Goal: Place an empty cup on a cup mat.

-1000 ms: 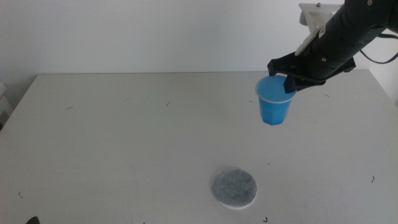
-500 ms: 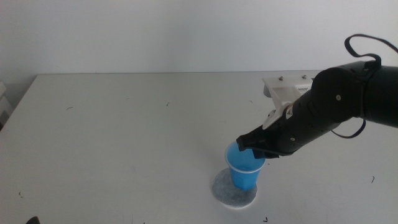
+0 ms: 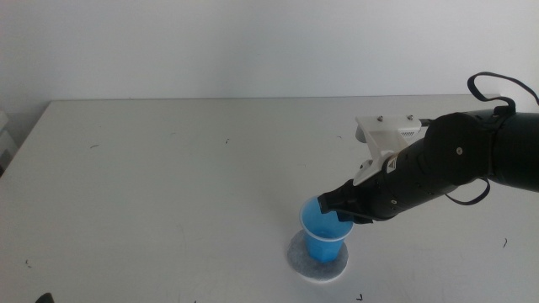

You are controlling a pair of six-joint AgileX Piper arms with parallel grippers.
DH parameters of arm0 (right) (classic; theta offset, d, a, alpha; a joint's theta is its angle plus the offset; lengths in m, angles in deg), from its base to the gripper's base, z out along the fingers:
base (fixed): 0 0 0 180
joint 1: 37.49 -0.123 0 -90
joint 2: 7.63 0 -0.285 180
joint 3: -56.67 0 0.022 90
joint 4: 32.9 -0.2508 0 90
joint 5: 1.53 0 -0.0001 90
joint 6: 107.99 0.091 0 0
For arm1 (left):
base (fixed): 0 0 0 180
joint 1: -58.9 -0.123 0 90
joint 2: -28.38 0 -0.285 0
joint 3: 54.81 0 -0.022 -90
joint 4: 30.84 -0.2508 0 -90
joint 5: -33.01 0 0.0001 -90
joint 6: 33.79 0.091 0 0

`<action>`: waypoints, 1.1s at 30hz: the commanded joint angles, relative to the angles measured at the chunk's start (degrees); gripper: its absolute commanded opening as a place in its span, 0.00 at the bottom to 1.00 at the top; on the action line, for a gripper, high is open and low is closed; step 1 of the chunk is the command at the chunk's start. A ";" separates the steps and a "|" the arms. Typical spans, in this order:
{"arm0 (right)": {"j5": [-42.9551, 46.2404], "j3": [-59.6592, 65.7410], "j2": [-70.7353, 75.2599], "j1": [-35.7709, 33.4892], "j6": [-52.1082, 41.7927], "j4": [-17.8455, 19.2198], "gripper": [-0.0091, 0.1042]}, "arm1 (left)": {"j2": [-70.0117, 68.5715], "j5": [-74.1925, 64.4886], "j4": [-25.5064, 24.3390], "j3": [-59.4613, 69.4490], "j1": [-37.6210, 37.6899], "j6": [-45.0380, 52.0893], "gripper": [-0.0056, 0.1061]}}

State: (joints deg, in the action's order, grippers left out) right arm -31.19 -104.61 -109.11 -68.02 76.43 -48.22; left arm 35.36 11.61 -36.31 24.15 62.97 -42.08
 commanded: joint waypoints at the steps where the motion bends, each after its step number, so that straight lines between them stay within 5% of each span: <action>1: 2.77 -0.56 2.51 -0.21 -0.77 -0.66 0.07 | -0.73 3.89 -0.07 -0.34 -0.06 -0.21 0.99; 21: 3.80 0.65 0.83 -1.15 -0.89 -0.40 0.08 | -0.73 3.89 -0.07 -0.34 -0.06 -0.21 0.99; 33: 3.34 -0.38 1.75 -1.15 -2.23 -0.12 0.51 | -0.73 3.89 -0.07 -0.34 -0.06 -0.21 0.99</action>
State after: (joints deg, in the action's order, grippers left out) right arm -29.43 -103.09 -110.35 -69.07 74.89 -48.73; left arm 35.36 11.61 -36.31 24.15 62.97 -42.08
